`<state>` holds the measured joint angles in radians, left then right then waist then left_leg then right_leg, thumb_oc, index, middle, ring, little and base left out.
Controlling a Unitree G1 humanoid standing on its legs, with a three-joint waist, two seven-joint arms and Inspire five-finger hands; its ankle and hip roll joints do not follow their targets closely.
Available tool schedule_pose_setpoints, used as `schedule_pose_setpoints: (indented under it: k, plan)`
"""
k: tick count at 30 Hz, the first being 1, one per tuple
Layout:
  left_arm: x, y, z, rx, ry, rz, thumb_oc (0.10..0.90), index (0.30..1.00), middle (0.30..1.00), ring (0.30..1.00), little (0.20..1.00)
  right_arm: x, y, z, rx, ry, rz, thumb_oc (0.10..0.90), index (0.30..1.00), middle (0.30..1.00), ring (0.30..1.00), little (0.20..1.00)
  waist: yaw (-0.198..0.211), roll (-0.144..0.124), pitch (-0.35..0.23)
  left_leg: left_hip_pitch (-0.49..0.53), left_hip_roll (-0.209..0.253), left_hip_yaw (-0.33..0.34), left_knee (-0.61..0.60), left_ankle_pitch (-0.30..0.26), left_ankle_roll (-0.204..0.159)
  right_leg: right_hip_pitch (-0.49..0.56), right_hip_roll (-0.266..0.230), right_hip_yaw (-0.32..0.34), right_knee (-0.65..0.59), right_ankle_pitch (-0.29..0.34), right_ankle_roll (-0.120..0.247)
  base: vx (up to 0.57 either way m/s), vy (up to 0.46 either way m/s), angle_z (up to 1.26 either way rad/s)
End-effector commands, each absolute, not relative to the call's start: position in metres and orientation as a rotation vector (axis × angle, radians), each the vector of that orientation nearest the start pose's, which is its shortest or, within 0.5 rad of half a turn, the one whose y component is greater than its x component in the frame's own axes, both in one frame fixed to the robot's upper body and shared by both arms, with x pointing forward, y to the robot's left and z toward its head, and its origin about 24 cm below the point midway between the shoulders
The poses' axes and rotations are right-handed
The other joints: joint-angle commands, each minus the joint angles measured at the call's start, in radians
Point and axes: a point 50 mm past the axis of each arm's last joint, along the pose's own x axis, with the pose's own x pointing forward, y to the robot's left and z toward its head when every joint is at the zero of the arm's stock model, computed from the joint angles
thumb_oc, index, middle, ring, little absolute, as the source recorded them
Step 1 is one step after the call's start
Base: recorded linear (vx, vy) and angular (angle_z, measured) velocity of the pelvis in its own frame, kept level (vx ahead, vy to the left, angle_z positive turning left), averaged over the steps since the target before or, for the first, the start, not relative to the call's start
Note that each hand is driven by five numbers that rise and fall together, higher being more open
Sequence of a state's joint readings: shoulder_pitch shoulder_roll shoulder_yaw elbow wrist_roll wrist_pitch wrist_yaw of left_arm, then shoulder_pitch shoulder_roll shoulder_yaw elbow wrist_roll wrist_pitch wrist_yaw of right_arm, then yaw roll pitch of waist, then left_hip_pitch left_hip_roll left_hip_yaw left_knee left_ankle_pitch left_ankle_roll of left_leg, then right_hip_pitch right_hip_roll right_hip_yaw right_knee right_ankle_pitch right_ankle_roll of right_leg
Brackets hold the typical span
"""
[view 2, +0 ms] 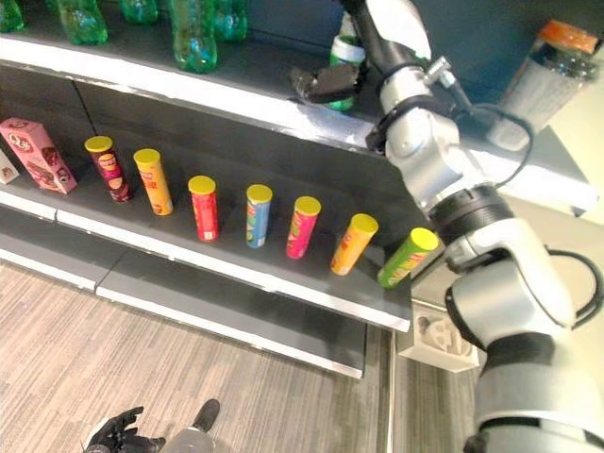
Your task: Put the goods on the table back onto the shelves and tidy them up.
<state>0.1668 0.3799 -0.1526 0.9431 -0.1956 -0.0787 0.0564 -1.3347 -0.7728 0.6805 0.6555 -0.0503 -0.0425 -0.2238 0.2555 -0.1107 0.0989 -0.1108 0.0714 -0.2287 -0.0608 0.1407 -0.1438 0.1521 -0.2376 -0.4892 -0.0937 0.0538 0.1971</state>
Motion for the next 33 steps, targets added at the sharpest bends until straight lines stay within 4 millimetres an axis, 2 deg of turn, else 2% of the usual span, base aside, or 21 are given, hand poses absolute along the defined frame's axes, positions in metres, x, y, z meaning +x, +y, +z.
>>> schedule_pose_setpoints:
  k: [1,7,11,15,16,17,19,22,23,24,25,29,30,31,32,33]
  plan:
    - [0.099,0.292,-0.126,0.349,0.989,0.218,0.8,0.9,0.9,0.9,0.9,0.36,-0.19,0.395,-0.977,-0.873,-0.316,0.8,0.9,0.9,0.9,0.9,0.015,-0.011,-0.048,0.084,-0.052,0.06,-0.026,-0.148,0.076,-0.035,-0.021,0.049,0.014,0.015,0.017,0.0,0.0,0.0]
    - [0.098,0.289,-0.127,0.34,0.982,0.219,0.8,0.9,0.9,0.9,0.9,0.319,-0.198,0.413,-0.871,-1.082,-0.349,0.8,0.9,0.9,0.9,0.9,0.0,-0.007,-0.048,0.092,-0.047,0.063,-0.026,-0.154,0.078,-0.032,-0.018,0.053,0.014,0.01,0.016,0.0,0.0,0.0]
    - [0.094,0.289,-0.128,0.335,0.995,0.228,0.8,0.9,0.9,0.9,0.9,0.291,-0.215,0.419,-0.872,-1.188,-0.421,0.8,0.9,0.9,0.9,0.9,-0.013,-0.007,-0.05,0.096,-0.045,0.066,-0.026,-0.157,0.079,-0.031,-0.017,0.053,0.014,0.008,0.015,0.0,0.0,0.0]
    - [0.09,0.287,-0.13,0.32,1.004,0.247,0.8,0.9,0.9,0.9,0.9,0.26,-0.232,0.418,-0.871,-1.285,-0.505,0.8,0.9,0.9,0.9,0.9,-0.033,-0.009,-0.051,0.102,-0.043,0.076,-0.026,-0.163,0.079,-0.033,-0.018,0.058,0.015,0.008,0.016,0.0,0.0,0.0]
    - [0.09,0.285,-0.131,0.313,1.005,0.252,0.8,0.9,0.9,0.9,0.9,0.253,-0.232,0.418,-0.861,-1.323,-0.5,0.8,0.9,0.9,0.9,0.9,-0.042,-0.006,-0.051,0.103,-0.042,0.079,-0.026,-0.164,0.079,-0.035,-0.019,0.061,0.014,0.008,0.017,0.0,0.0,0.0]
    - [0.09,0.286,-0.131,0.318,1.005,0.252,0.8,0.9,0.9,0.9,0.9,0.252,-0.233,0.417,-0.859,-1.321,-0.503,0.8,0.9,0.9,0.9,0.9,-0.04,-0.009,-0.051,0.103,-0.042,0.079,-0.026,-0.165,0.079,-0.035,-0.019,0.061,0.015,0.008,0.017,0.0,0.007,-0.05]
    - [0.087,0.282,-0.134,0.301,1.017,0.258,0.8,0.9,0.9,0.9,0.9,0.233,-0.236,0.407,-0.75,-1.388,-0.457,0.8,0.9,0.9,0.9,0.9,-0.062,-0.006,-0.053,0.108,-0.04,0.094,-0.026,-0.168,0.08,-0.038,-0.02,0.069,0.015,0.008,0.017,0.01,0.006,-0.18]
    - [0.084,0.28,-0.135,0.286,1.026,0.254,0.8,0.9,0.9,0.9,0.9,0.222,-0.239,0.385,-0.557,-1.394,-0.308,0.8,0.9,0.9,0.9,0.9,-0.079,-0.012,-0.055,0.117,-0.035,0.11,-0.026,-0.173,0.08,-0.042,-0.018,0.082,0.016,0.006,0.016,0.0,-0.002,-0.16]
    - [0.084,0.277,-0.136,0.273,1.025,0.244,0.8,0.9,0.9,0.9,0.9,0.221,-0.235,0.369,-0.414,-1.371,-0.164,0.8,0.9,0.9,0.9,0.9,-0.095,-0.008,-0.052,0.121,-0.034,0.12,-0.026,-0.174,0.08,-0.047,-0.017,0.093,0.017,0.005,0.014,-0.01,-0.001,-0.28]
    - [0.084,0.279,-0.136,0.28,1.026,0.243,0.8,0.9,0.9,0.9,0.9,0.22,-0.237,0.368,-0.41,-1.365,-0.163,0.8,0.9,0.9,0.9,0.9,-0.09,-0.013,-0.054,0.121,-0.033,0.122,-0.026,-0.174,0.08,-0.047,-0.017,0.094,0.017,0.005,0.014,-0.02,0.001,-0.29]
    - [0.084,0.277,-0.136,0.275,1.026,0.226,0.8,0.9,0.9,0.9,0.9,0.223,-0.233,0.343,-0.247,-1.295,-0.012,0.8,0.9,0.9,0.9,0.9,-0.108,-0.006,-0.05,0.128,-0.032,0.137,-0.026,-0.175,0.08,-0.052,-0.018,0.106,0.02,0.006,0.014,-0.02,0.009,-0.26]
    - [0.087,0.282,-0.133,0.286,1.013,0.22,0.8,0.9,0.9,0.9,0.9,0.224,-0.232,0.291,0.05,-1.096,0.222,0.8,0.9,0.9,0.9,0.9,-0.133,0.004,-0.045,0.141,-0.028,0.16,-0.026,-0.178,0.079,-0.057,-0.02,0.123,0.025,0.005,0.012,-0.02,0.001,-0.19]
    - [0.09,0.288,-0.13,0.292,1.001,0.228,0.8,0.9,0.9,0.9,0.9,0.223,-0.23,0.263,0.115,-0.974,0.281,0.8,0.9,0.9,0.9,0.9,-0.153,0.014,-0.041,0.145,-0.025,0.172,-0.026,-0.18,0.079,-0.063,-0.021,0.134,0.027,0.004,0.013,-0.02,-0.01,-0.22]
    - [0.091,0.294,-0.127,0.305,0.994,0.24,0.8,0.9,0.9,0.9,0.9,0.221,-0.227,0.229,0.267,-0.856,0.318,0.8,0.9,0.9,0.9,0.9,-0.169,0.024,-0.037,0.149,-0.023,0.185,-0.026,-0.18,0.08,-0.071,-0.023,0.147,0.03,0.007,0.012,-0.02,-0.007,-0.22]
    - [0.09,0.295,-0.127,0.307,0.996,0.24,0.8,0.9,0.9,0.9,0.9,0.221,-0.227,0.228,0.269,-0.854,0.318,0.8,0.9,0.9,0.9,0.9,-0.167,0.022,-0.039,0.15,-0.023,0.187,-0.026,-0.181,0.08,-0.071,-0.023,0.149,0.031,0.006,0.012,-0.01,0.008,-0.18]
    - [0.088,0.296,-0.127,0.31,1.002,0.24,0.8,0.9,0.9,0.9,0.9,0.219,-0.225,0.214,0.319,-0.799,0.32,0.8,0.9,0.9,0.9,0.9,-0.176,0.027,-0.039,0.153,-0.022,0.194,-0.026,-0.183,0.08,-0.074,-0.024,0.156,0.031,0.007,0.012,-0.01,0.019,-0.2]
